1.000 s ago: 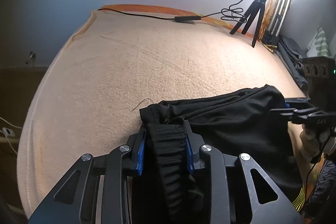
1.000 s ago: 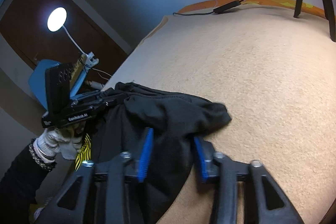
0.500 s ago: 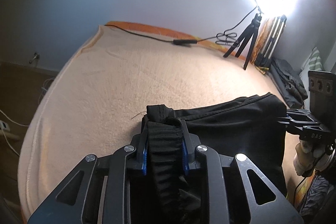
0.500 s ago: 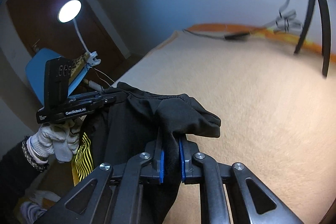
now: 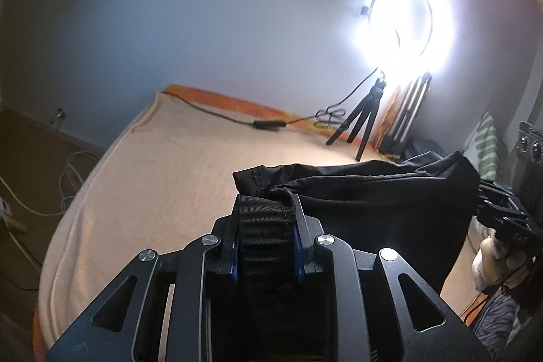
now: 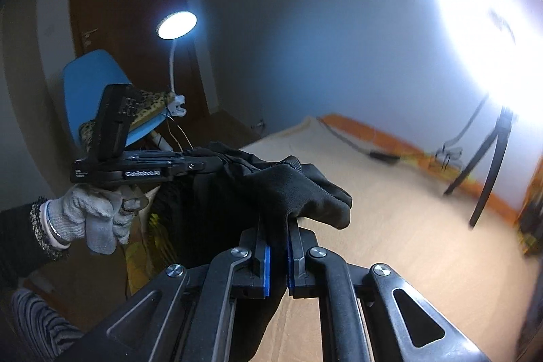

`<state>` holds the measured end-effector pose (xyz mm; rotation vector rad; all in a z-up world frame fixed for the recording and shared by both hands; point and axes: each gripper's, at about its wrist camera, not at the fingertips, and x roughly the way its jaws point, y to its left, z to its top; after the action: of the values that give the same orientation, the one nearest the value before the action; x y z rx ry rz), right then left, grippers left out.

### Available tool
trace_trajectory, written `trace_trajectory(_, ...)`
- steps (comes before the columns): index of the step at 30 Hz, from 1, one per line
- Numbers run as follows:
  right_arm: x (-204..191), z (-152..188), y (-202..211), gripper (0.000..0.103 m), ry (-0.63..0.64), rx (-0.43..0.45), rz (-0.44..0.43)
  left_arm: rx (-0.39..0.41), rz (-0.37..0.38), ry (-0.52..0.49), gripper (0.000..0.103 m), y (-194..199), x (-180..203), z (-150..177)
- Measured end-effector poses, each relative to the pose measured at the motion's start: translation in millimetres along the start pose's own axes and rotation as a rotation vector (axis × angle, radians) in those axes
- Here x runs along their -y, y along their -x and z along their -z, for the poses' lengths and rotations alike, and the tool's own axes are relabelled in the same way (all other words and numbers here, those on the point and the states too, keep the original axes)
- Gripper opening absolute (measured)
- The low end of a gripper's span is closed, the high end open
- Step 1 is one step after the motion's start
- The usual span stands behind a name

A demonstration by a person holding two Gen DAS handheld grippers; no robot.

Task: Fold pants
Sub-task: 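Lift the folded pants with both grippers and carry them toward the wall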

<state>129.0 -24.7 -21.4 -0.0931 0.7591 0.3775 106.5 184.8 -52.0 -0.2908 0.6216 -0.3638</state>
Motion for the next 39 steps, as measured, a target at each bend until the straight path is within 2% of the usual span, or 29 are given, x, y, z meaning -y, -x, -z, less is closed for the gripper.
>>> trace_trajectory(7, -19, -33, 40, 0.004, 0.19, 0.01, 0.087, 0.084, 0.046, 0.018, 0.021, 16, 31, -15)
trace_trajectory(13, -12, -48, 86, 0.004, 0.247, 0.03, 0.179, 0.139, 0.077, -0.033, 0.02, 27, 80, -34)
trace_trajectory(20, 9, -51, 145, 0.004, 0.233, 0.048, 0.236, 0.203, 0.143, -0.034, 0.02, 30, 132, -41)
trace_trajectory(27, 34, -62, 187, 0.004, 0.203, 0.055, 0.254, 0.213, 0.245, 0.068, 0.02, 11, 168, -30)
trace_trajectory(32, 56, -66, 211, 0.004, 0.195, 0.034, 0.254, 0.222, 0.28, 0.082, 0.02, -3, 199, -26)
trace_trajectory(39, 89, -69, 229, 0.004, 0.217, 0.016, 0.272, 0.227, 0.293, 0.088, 0.02, -10, 225, -28)
